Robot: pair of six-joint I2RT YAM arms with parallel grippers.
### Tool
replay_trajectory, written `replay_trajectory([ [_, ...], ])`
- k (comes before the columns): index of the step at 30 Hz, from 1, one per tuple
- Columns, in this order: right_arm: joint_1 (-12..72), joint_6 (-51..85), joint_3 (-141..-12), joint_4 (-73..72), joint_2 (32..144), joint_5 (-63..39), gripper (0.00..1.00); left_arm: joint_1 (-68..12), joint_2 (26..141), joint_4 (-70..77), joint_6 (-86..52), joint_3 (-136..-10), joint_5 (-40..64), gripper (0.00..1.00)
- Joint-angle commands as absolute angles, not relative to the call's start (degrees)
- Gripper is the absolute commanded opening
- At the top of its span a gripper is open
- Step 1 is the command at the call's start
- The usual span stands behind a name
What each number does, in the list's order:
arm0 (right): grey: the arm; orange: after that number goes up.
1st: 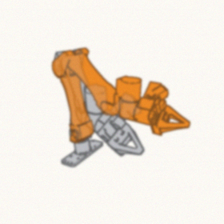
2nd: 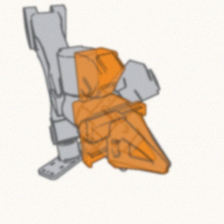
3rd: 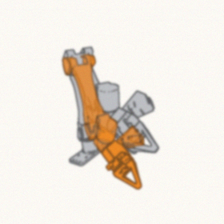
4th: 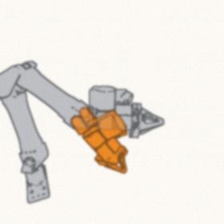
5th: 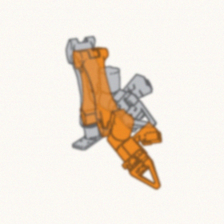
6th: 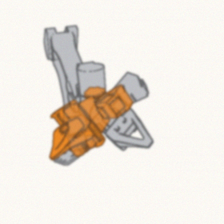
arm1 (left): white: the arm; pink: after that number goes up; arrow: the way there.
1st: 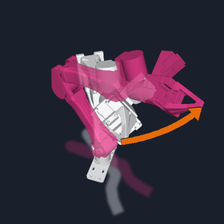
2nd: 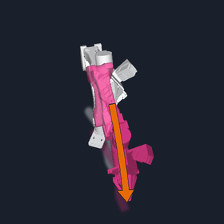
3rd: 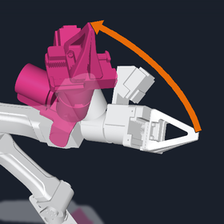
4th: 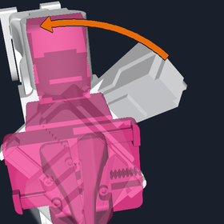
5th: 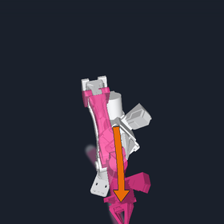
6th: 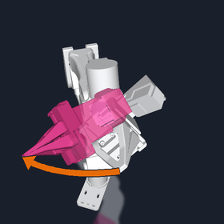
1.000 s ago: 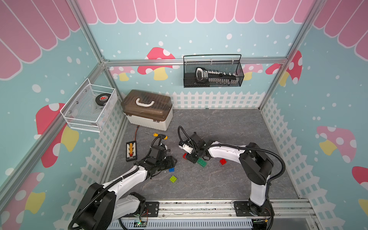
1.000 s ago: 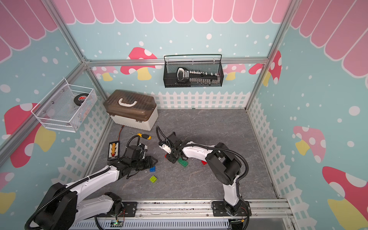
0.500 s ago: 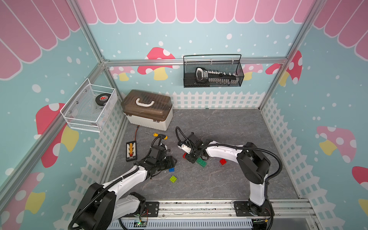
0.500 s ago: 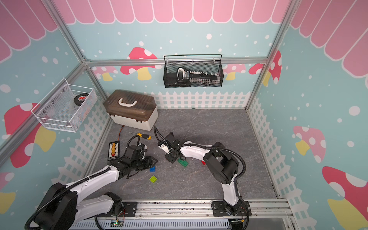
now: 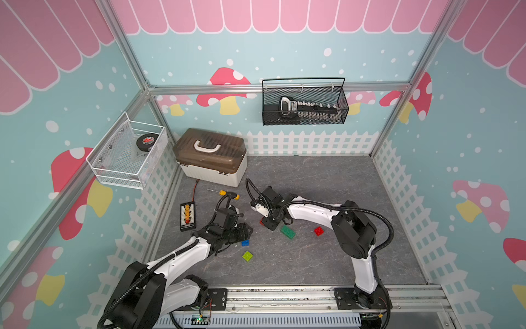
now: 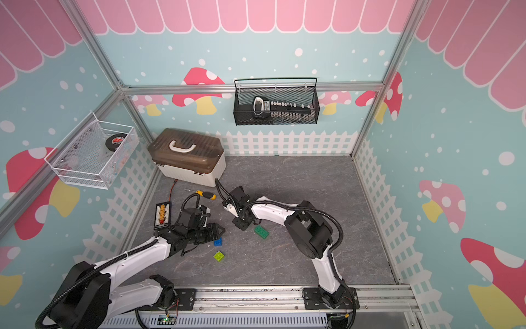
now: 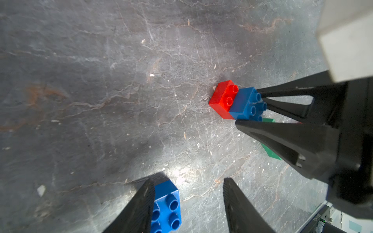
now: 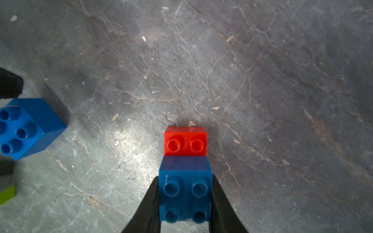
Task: Assemble the letter y with lego
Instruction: Assemble the lego brick with the lego brick.
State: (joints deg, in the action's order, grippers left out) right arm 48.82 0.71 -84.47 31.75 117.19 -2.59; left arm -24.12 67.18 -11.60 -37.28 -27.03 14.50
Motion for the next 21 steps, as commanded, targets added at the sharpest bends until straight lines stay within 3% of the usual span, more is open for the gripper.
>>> replay_trajectory([
  [1,48.79,-0.06,-83.9,39.31,123.13,0.39,0.25,-23.73,66.62,-12.86,-37.45,-26.76,13.27,0.56],
  [7,48.31,-0.5,-90.85,41.18,125.28,1.51,0.29,-23.76,65.12,-14.09,-37.75,-26.89,12.69,0.56],
  [21,48.16,-0.35,-96.5,41.44,123.32,2.87,0.52,-23.73,62.14,-17.17,-37.66,-27.58,11.18,0.58],
])
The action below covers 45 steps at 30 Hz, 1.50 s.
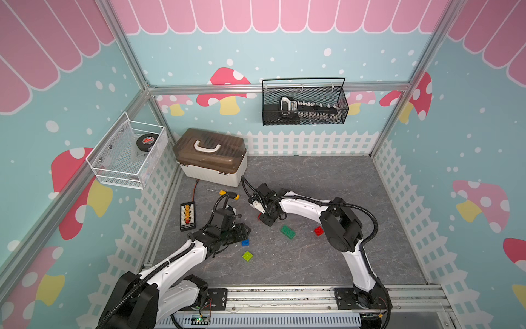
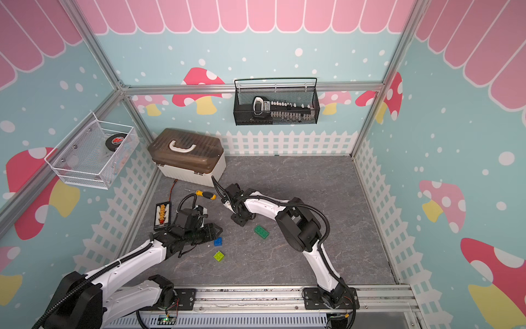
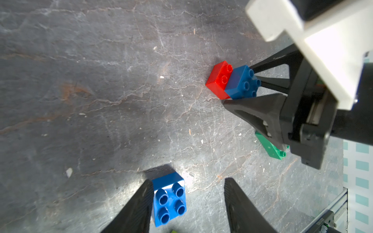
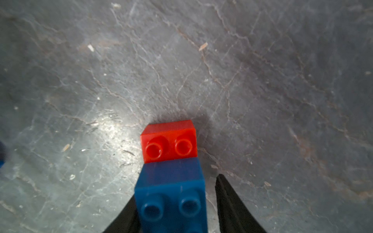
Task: Assemble the letter y with lego
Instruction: Assemble the lego brick with the lego brick, then pick up the lego brick from the center of the board.
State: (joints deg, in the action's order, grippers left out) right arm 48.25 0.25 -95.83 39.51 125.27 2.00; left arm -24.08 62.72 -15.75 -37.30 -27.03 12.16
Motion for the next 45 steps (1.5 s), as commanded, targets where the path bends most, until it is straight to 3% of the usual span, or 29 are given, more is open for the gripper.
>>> replay_trajectory([
  [1,48.16,-0.18,-96.2,41.32,122.63,3.02,0.52,-23.74,62.14,-17.17,-37.7,-27.66,11.27,0.58],
  [16,46.03,7.6,-73.77,33.23,98.64,5.25,0.61,-26.36,60.14,-20.71,-38.1,-30.18,12.09,0.61],
  [25,37.23,15.51,-58.14,32.6,86.18,7.29,0.67,-31.56,61.03,-21.36,-38.87,-31.89,11.38,0.61],
  [31,30.88,18.11,-52.51,34.51,83.68,7.01,0.68,-34.16,63.71,-20.33,-38.67,-33.93,10.89,0.61],
  [39,28.95,17.75,-50.32,35.26,86.36,5.41,0.68,-36.05,66.88,-17.97,-39.36,-34.29,10.63,0.61],
  [45,27.97,17.49,-49.94,34.08,89.32,3.41,0.6,-36.15,67.05,-17.78,-39.37,-34.02,10.67,0.61],
])
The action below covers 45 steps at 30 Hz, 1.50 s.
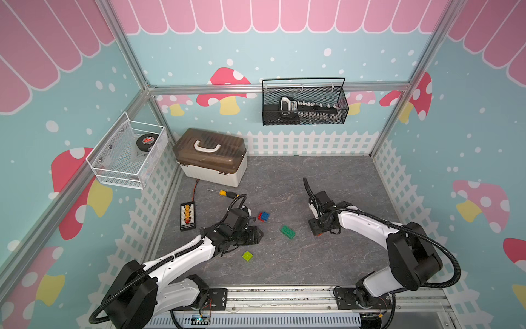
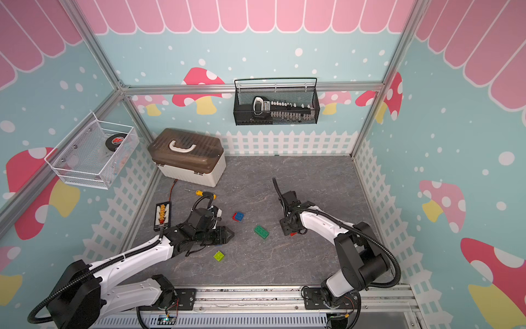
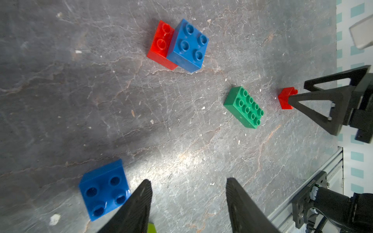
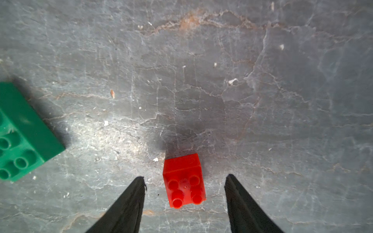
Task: Assemble the letter y with lego
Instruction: Pick up the lego brick from the center of the board.
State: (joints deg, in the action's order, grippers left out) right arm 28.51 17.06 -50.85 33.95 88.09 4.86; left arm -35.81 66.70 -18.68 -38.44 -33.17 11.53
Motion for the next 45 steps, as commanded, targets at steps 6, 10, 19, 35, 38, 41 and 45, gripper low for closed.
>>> replay_trajectory([
  [6,27.51,17.74,-49.66,33.83,90.17,0.67,0.54,-36.18,66.91,-16.82,-38.66,-34.06,12.52,0.61],
  [10,27.5,17.5,-49.48,33.74,90.25,-0.09,0.52,-36.31,66.51,-15.67,-37.71,-33.93,14.97,0.6],
  [19,27.42,17.89,-49.04,34.62,89.73,-0.35,0.46,-36.41,67.59,-15.38,-37.44,-34.01,14.92,0.6],
  [35,27.6,16.36,-50.13,34.94,88.37,-2.53,0.26,-36.46,68.25,-14.72,-37.44,-33.63,14.41,0.6],
  [38,28.27,15.0,-51.89,35.17,87.17,-3.67,0.26,-36.43,67.87,-13.94,-37.77,-33.02,14.39,0.6],
  [41,30.26,12.57,-55.23,36.29,87.73,-3.8,0.26,-36.42,67.85,-13.56,-37.97,-32.74,14.45,0.6],
  [45,33.85,9.11,-60.58,37.82,90.61,-4.22,0.26,-36.41,67.1,-12.86,-38.44,-31.75,14.55,0.6],
])
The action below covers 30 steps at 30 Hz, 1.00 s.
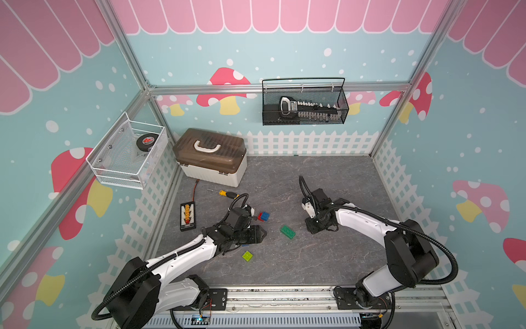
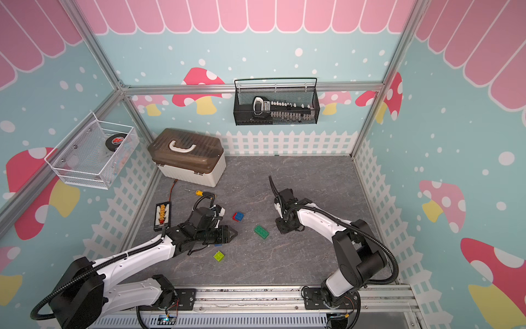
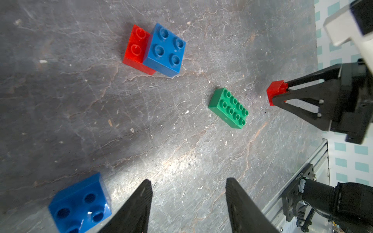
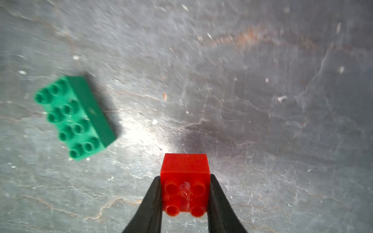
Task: Assemble the letter y with lego
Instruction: Pick up the lego brick from the center of the board, then assemble the lego brick with the lego brick.
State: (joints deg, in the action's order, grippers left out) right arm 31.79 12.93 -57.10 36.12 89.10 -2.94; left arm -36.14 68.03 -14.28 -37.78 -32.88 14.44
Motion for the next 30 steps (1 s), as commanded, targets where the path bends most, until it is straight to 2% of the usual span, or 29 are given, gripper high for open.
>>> replay_trajectory([
  [1,34.75,8.02,-62.01,38.09,91.6,-4.59,0.26,-36.42,66.66,-12.58,-38.6,-31.31,14.59,0.6],
  [13,41.42,-1.62,-75.36,41.87,102.3,-8.95,0.26,-36.39,59.98,-11.51,-37.97,-27.75,17.55,0.61],
  [30,43.42,-7.53,-78.45,43.92,107.97,-9.38,0.27,-36.39,60.15,-11.8,-37.35,-26.59,16.79,0.61],
])
